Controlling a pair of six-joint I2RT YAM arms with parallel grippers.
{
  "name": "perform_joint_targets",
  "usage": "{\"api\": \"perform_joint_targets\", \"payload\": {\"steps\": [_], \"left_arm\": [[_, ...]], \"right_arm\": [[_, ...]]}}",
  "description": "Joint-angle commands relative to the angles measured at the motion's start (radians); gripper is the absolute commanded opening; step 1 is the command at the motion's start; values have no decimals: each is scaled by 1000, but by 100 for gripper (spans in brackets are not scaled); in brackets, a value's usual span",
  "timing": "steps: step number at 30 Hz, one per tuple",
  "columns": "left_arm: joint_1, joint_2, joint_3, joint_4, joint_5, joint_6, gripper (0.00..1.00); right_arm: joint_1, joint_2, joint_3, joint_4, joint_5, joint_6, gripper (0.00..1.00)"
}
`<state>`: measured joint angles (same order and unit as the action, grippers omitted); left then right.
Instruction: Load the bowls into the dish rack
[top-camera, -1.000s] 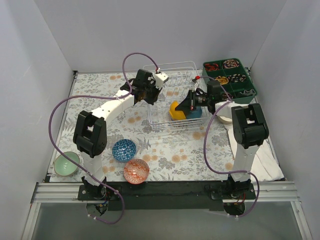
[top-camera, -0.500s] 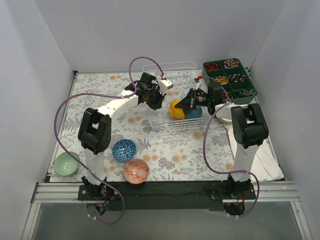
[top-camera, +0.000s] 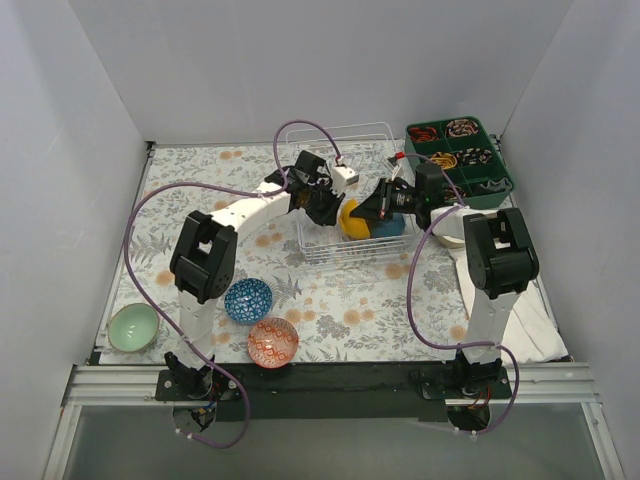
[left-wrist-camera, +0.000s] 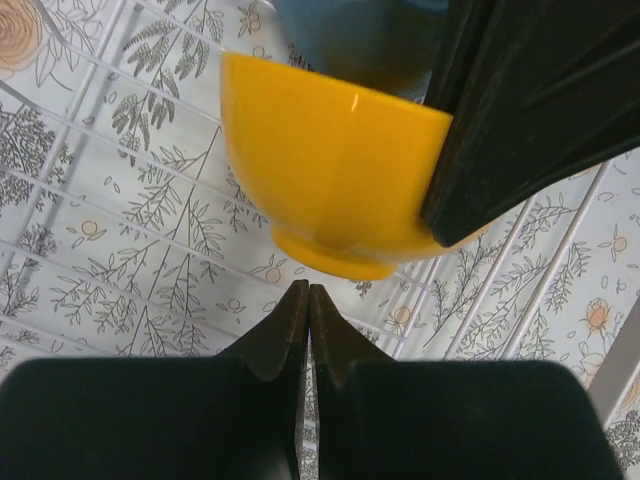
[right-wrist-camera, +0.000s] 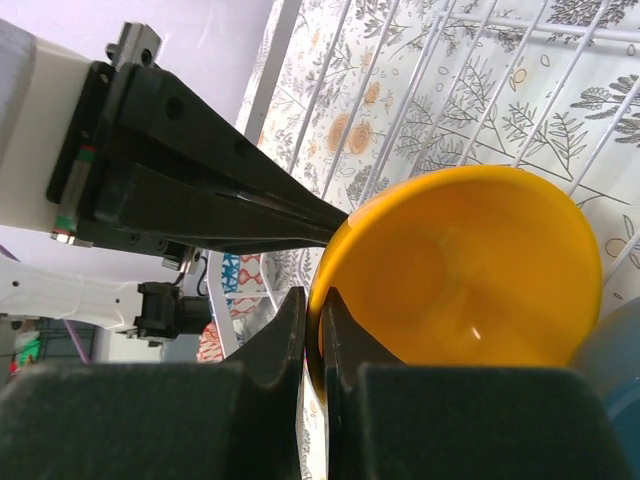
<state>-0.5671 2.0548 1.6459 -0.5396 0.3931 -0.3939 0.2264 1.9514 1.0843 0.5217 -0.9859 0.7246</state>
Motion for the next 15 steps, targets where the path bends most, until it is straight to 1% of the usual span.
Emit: {"api": "perform_joint_targets", "payload": {"steps": [1,2,5,6,9,13,15], "left_arm": [[-13,2,49,43,29,-37,0],[-13,8,58,46,32,-39,0],[-22,15,68,46,35,-45,0],[-22,15,71,46,36,-48,0],[-27,22,74,47,41,-48,0],[-31,33,75,64,39,-52,0],[-33,38,77,82,36,-56,0]], "right_arm": [[-16,-29,19,-166,125,-142,10],[-18,-31,20,-178,138,-149,11],[-21,-42,25,-218,162,-185,17],[-22,-43,28,-226,165,-192,22],[-22,-51,29,-246,173,-211,23],[-24,-52,26,-249,184,-221,22],[-24,-52,28,-261,193,-232,24]]}}
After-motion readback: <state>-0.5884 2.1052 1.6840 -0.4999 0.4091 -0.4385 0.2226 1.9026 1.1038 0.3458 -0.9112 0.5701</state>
